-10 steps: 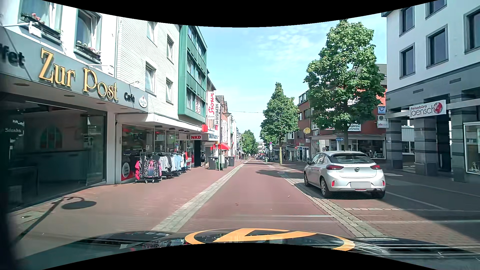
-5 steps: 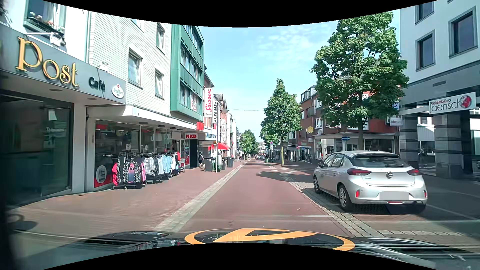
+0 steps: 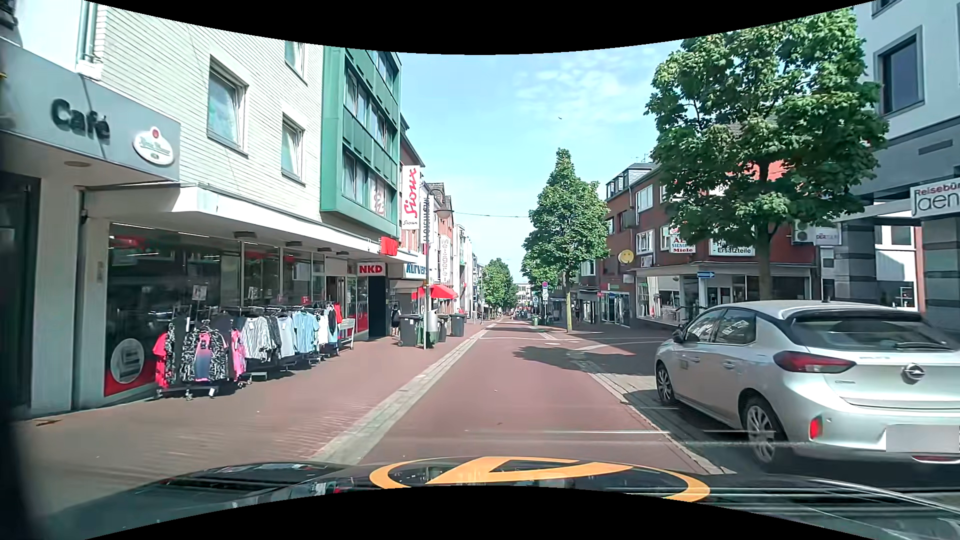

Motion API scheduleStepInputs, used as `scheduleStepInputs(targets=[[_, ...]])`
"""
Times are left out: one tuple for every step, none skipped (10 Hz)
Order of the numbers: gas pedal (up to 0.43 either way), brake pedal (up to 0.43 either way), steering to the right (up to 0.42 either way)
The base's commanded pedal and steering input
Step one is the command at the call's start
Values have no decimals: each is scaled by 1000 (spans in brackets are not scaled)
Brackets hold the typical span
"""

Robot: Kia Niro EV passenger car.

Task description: Follow the waypoints while adhering to traffic rules and regulations

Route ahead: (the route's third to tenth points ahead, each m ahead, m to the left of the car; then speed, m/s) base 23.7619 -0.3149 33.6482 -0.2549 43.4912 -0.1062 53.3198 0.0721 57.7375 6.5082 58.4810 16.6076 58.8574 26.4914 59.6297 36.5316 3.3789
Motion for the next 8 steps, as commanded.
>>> scheduleStepInputs(targets=[[0,0,-9],[0,0,-10],[0,0,-9],[0,0,-9],[0,0,-9],[0,0,-9],[0,0,-9],[0,12,-9]])
